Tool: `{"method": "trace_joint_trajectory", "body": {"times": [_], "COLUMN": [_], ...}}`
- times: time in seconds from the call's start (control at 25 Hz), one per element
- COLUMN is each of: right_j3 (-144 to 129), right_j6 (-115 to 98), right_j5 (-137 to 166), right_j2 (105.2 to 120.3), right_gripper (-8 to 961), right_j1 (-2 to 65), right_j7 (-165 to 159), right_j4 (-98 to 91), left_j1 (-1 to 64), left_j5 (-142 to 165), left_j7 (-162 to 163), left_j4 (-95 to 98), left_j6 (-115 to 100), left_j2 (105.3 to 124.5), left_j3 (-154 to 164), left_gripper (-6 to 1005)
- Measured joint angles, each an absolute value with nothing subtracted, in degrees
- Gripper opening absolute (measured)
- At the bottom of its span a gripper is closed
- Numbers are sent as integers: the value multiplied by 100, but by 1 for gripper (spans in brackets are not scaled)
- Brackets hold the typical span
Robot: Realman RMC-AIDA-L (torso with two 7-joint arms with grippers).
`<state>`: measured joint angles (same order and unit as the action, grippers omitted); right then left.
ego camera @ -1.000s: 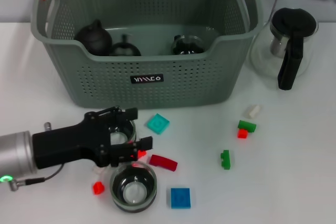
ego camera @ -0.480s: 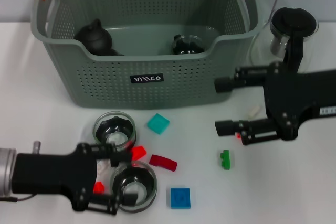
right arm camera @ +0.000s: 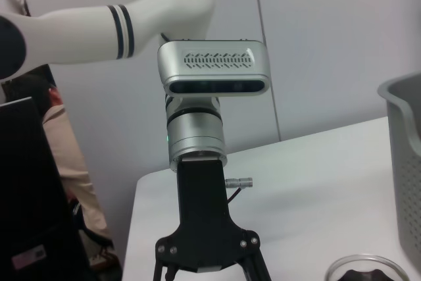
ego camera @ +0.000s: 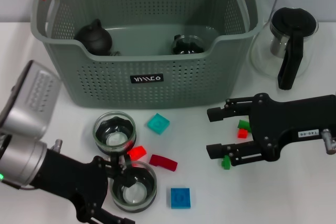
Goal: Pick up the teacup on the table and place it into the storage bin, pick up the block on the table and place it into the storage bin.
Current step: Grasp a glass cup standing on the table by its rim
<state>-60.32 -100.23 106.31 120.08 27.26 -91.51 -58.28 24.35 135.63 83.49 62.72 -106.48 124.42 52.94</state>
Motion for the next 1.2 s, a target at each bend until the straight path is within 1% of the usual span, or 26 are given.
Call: {"method": "trace_joint_trajectory", "body": {"times": [0.2, 0.64, 0.76, 1.2], "right_j3": [-6042, -6069, -6069, -6039], "right_j6": [-9868, -9757, -9702, -9542], "right_j5": [10631, 10631, 10630, 10625], "right_j2": [12008, 12007, 12006, 11983], "right_gripper": [796, 794, 794, 796], "right_j1": [2810, 2883, 2885, 2929], "right_j7": [-9139, -9071, -9070, -9070], "right_j4": [-5664, -5428, -5426, -5358], "left_j1": [2512, 2594, 2603, 2613], "left_j5": [13758, 13944, 13956, 14208], "left_j7": [8868, 9254, 9365, 9765], "left_j4": [6705, 6799, 6799, 6763], "left_j6": [-10393, -9762, -9705, -9198], "left_j2": [12455, 12469, 12474, 12480], "left_j3": [6010, 6953, 7240, 7989], "left_gripper": [855, 855, 818, 809]}}
